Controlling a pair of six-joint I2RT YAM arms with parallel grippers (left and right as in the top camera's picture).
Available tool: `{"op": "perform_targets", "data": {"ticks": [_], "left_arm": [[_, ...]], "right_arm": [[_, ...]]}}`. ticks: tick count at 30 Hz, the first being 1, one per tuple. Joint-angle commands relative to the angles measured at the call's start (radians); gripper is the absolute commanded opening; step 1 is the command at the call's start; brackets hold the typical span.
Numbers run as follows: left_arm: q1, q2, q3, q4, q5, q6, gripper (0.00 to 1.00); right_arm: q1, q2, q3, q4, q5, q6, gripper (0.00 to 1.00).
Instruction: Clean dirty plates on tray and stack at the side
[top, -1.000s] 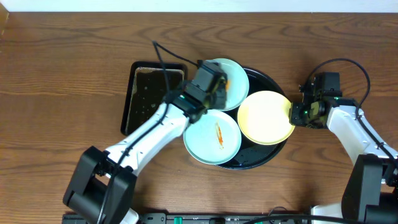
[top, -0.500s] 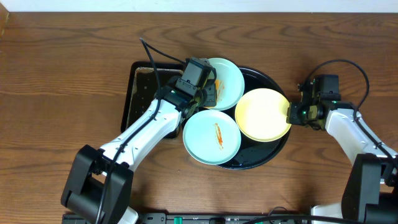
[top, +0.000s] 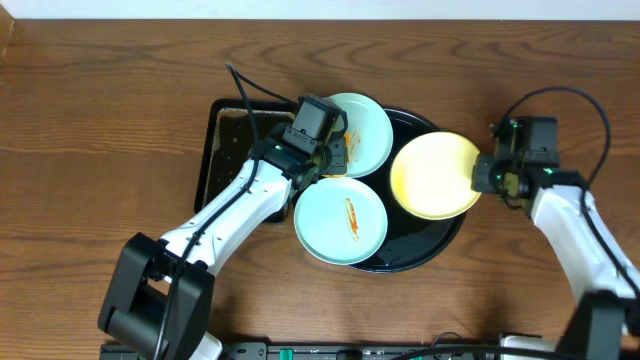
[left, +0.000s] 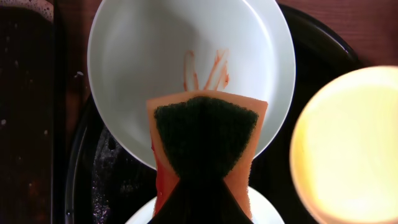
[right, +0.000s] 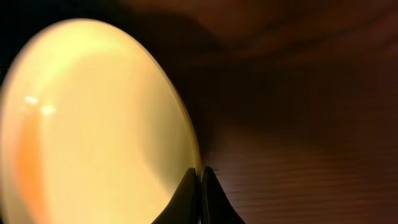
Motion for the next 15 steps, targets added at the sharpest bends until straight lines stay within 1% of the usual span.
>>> {"op": "perform_targets", "data": {"ticks": [1,6,9,15], "left_arm": [[0.001,-0.016,0.016,-0.001,0.002,0.010,0.08],[0.001,-0.016,0.016,-0.001,0.002,0.010,0.07],[0.001,-0.016,0.016,-0.001,0.002,0.010,0.08],[0.001,-0.016,0.016,-0.001,0.002,0.010,0.08]], "right_arm": [[0.006,-0.082,0.007,0.005,0.103,-0.055,0.01],[0.031,-0.168,0.007,0.010,0.235,-0.108,0.01],[0.065,-0.207,0.007,0.019,0.301,-0.173,0.01],[0.190,-0.245,0.007,0.044,0.464,-0.257,0.01]]}}
